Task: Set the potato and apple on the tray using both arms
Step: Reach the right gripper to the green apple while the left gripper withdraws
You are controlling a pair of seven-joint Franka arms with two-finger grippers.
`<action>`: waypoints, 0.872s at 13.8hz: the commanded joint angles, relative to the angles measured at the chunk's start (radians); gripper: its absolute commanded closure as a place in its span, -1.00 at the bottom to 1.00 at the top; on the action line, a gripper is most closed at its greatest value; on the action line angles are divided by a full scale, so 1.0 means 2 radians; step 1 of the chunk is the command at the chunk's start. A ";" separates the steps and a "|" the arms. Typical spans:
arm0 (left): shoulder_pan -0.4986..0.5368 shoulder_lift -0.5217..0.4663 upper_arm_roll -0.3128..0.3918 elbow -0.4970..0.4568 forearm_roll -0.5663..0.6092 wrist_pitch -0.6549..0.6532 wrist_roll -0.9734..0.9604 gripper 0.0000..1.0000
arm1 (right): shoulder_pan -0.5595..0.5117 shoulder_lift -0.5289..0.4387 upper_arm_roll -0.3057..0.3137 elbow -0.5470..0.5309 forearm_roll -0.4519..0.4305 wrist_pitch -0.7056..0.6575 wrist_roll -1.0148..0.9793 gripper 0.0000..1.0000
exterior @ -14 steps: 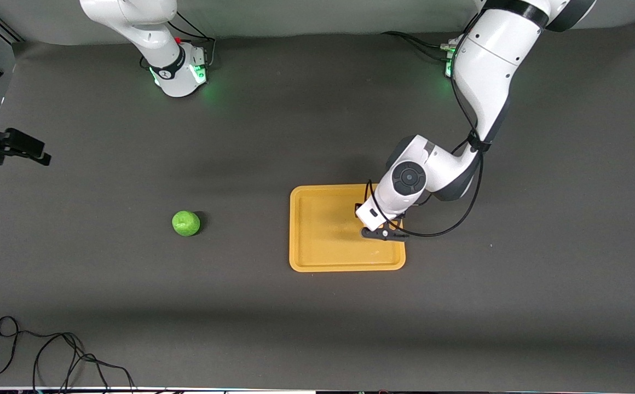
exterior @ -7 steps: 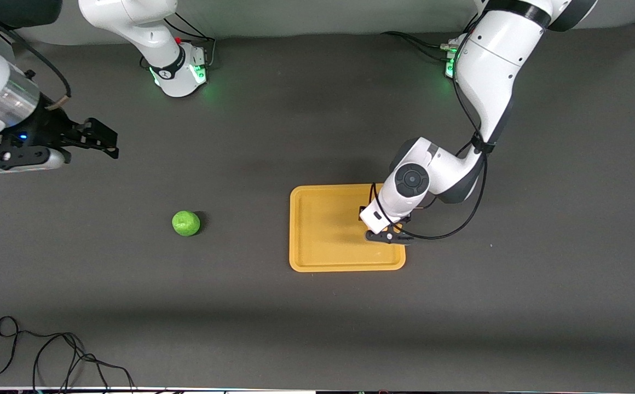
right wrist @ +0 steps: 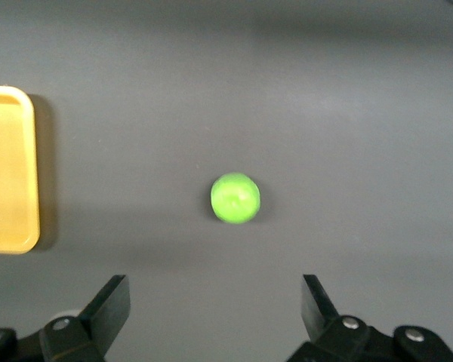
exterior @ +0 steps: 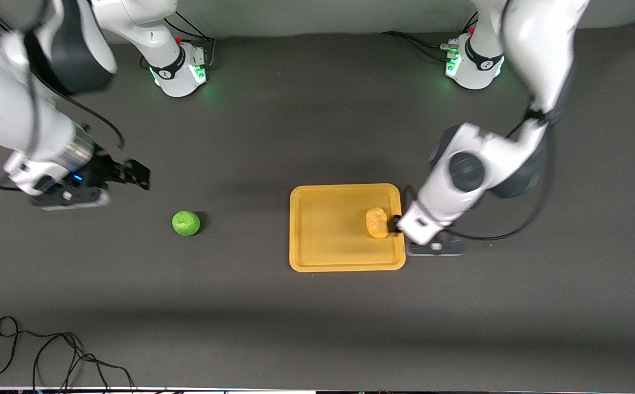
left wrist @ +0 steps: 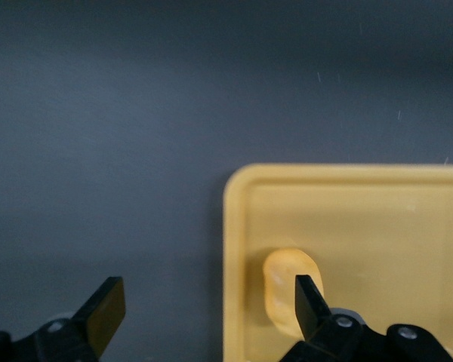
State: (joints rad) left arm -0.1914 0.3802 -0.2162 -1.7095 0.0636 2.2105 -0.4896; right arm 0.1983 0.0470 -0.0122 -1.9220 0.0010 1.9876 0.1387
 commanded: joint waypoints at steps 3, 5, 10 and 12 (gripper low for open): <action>0.088 -0.094 -0.002 -0.009 -0.013 -0.040 0.066 -0.99 | 0.009 0.067 -0.002 -0.077 0.002 0.153 0.019 -1.00; 0.093 -0.130 0.000 -0.020 -0.007 -0.102 0.080 -0.99 | 0.008 0.109 -0.007 -0.090 0.002 0.208 0.020 -1.00; 0.143 -0.187 0.000 -0.041 -0.007 -0.161 0.122 -0.99 | 0.003 0.176 -0.008 -0.101 0.002 0.273 0.020 -1.00; 0.149 -0.192 0.000 -0.041 -0.007 -0.166 0.122 -0.99 | 0.003 0.187 -0.008 -0.100 0.003 0.273 0.020 -1.00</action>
State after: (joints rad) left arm 0.0919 0.0429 -0.2107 -1.7486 0.0530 1.8861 -0.2615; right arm 0.2021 0.4120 -0.0287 -2.1296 0.0011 2.5293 0.1574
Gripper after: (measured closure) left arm 0.004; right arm 0.000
